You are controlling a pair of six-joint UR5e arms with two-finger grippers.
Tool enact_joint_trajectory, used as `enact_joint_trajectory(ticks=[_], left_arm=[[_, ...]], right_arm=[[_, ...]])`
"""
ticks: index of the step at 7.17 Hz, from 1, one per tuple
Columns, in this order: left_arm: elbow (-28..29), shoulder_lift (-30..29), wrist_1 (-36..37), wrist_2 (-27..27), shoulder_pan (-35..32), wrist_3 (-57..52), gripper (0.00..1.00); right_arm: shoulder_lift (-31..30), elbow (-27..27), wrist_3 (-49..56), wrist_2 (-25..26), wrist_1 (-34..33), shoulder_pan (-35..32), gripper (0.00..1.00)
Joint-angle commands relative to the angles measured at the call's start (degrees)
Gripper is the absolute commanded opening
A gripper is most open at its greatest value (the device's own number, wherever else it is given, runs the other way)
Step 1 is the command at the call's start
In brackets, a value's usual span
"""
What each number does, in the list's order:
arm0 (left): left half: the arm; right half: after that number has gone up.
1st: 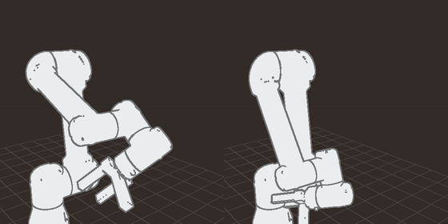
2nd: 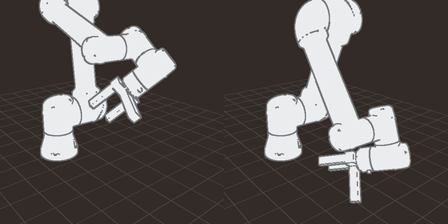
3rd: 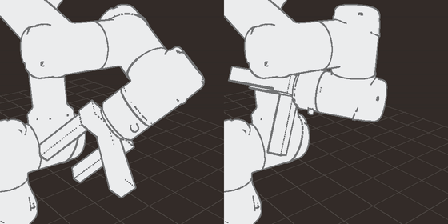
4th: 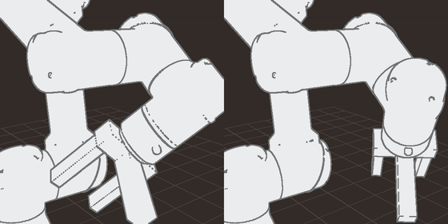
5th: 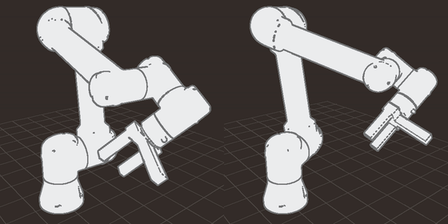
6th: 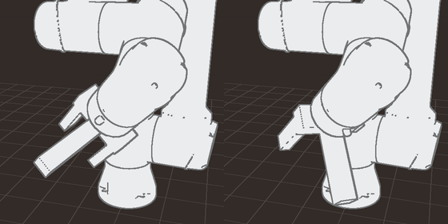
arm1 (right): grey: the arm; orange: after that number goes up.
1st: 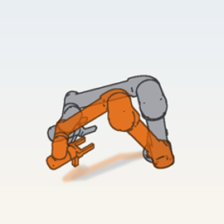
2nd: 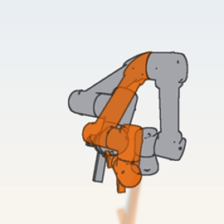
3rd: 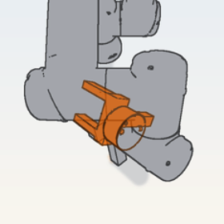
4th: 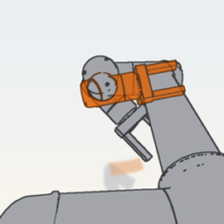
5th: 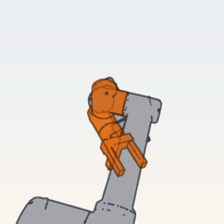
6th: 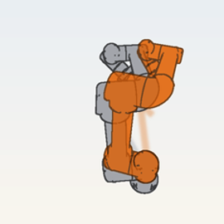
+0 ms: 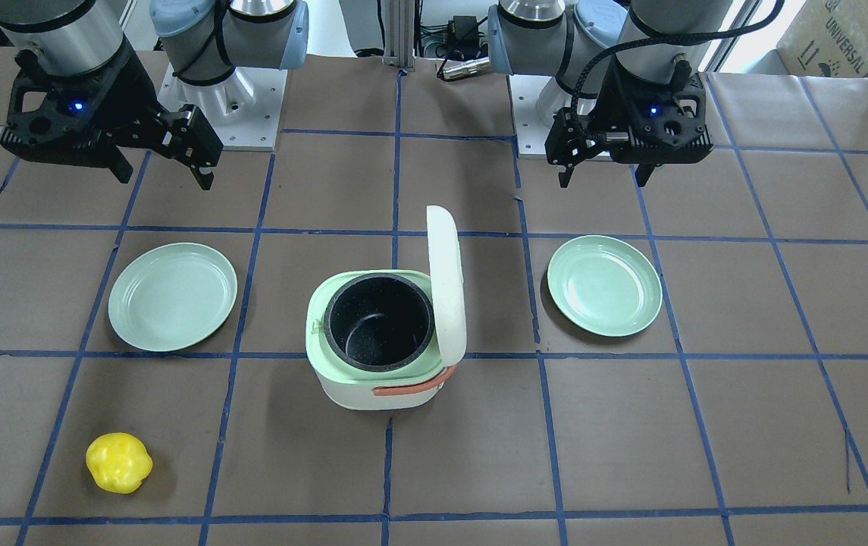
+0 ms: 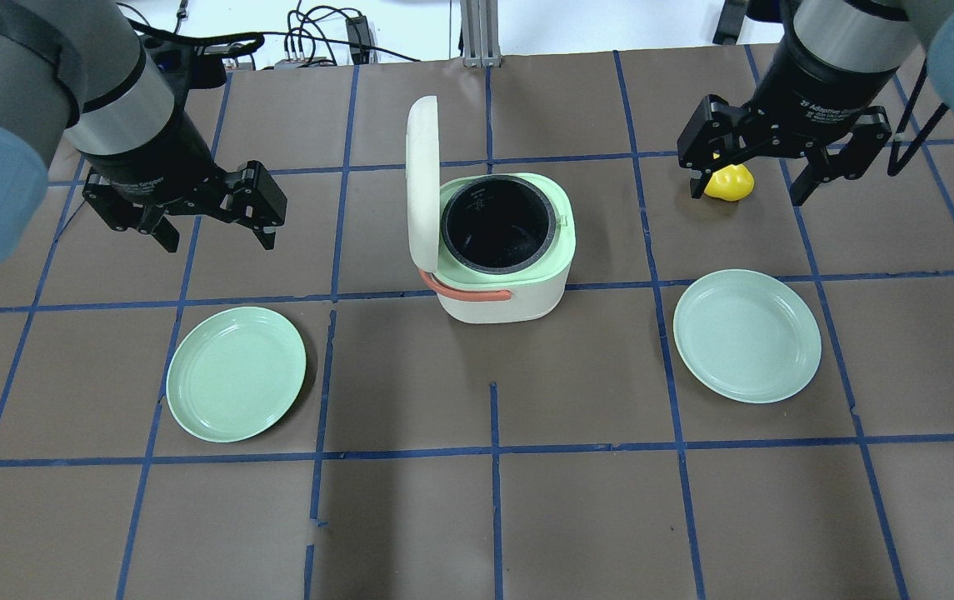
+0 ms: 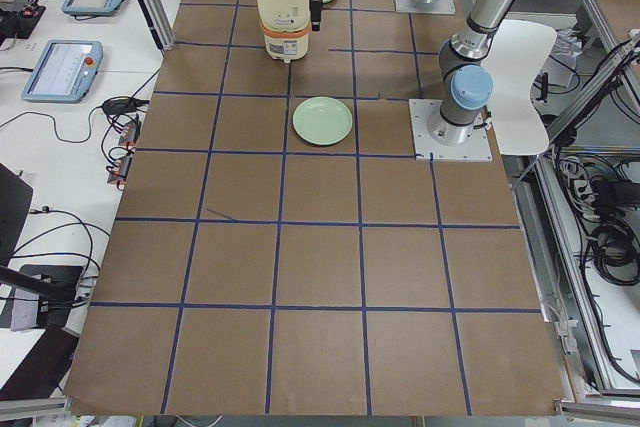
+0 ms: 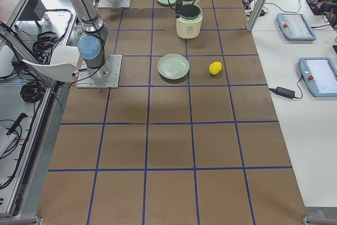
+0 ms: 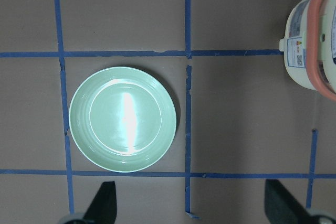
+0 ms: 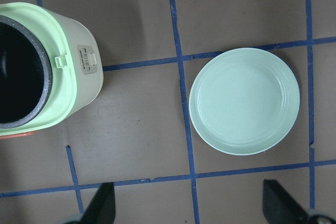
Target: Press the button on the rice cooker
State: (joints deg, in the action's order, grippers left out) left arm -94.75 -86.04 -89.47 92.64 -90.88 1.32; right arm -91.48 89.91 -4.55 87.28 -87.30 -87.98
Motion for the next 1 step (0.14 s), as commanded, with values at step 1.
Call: enact_joint_trajectory(ticks=[1], left_arm=[[0.0,0.0,0.0,0.0,0.0,0.0,1.0]], right_arm=[[-0.02,0.0,-0.02,0.0,-0.06,0.0,1.0]])
